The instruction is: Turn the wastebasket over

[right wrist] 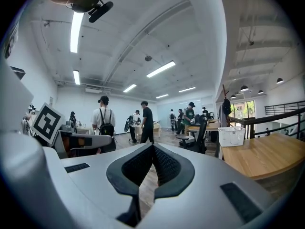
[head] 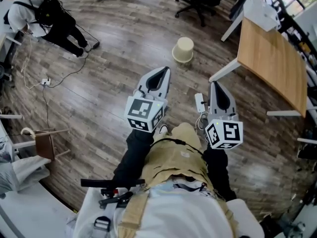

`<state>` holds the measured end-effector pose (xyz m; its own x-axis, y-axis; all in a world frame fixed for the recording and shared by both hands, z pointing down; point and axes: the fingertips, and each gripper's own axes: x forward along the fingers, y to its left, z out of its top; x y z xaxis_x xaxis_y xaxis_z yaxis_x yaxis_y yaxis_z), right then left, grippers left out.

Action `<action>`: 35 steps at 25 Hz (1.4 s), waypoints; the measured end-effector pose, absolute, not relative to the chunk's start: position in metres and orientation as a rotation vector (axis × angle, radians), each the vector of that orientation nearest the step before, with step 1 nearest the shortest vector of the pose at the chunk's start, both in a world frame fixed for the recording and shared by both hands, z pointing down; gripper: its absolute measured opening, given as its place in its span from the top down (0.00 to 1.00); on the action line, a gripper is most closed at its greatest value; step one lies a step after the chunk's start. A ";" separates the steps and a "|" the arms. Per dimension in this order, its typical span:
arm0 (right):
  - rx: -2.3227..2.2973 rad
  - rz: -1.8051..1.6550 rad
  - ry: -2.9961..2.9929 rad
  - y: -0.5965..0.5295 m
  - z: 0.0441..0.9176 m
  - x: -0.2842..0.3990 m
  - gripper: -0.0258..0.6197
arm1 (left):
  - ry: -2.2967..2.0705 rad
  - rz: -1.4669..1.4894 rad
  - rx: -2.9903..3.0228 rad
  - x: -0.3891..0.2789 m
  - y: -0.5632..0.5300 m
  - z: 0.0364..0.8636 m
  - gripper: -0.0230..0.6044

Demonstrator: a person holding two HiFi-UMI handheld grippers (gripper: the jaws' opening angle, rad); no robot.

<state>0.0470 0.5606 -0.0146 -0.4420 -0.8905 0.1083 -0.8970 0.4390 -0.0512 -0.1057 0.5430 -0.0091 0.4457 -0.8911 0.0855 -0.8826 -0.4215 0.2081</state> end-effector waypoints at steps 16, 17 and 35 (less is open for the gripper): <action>1.586 0.221 -2.629 0.458 0.017 0.048 0.93 | -1.566 0.006 2.450 -0.102 0.449 0.016 0.96; 1.575 0.219 -2.636 0.444 0.017 0.049 0.93 | -1.574 0.007 2.450 -0.101 0.437 0.015 0.96; 1.518 0.238 -2.659 0.226 0.011 0.076 0.93 | -1.584 0.032 2.440 -0.064 0.216 0.009 0.96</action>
<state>0.0764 0.2262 0.0105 -0.5094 -0.8494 0.1379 -0.8604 0.4999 -0.0990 -0.0643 0.2164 0.0086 0.4151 -0.8984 0.1435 -0.9035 -0.3885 0.1810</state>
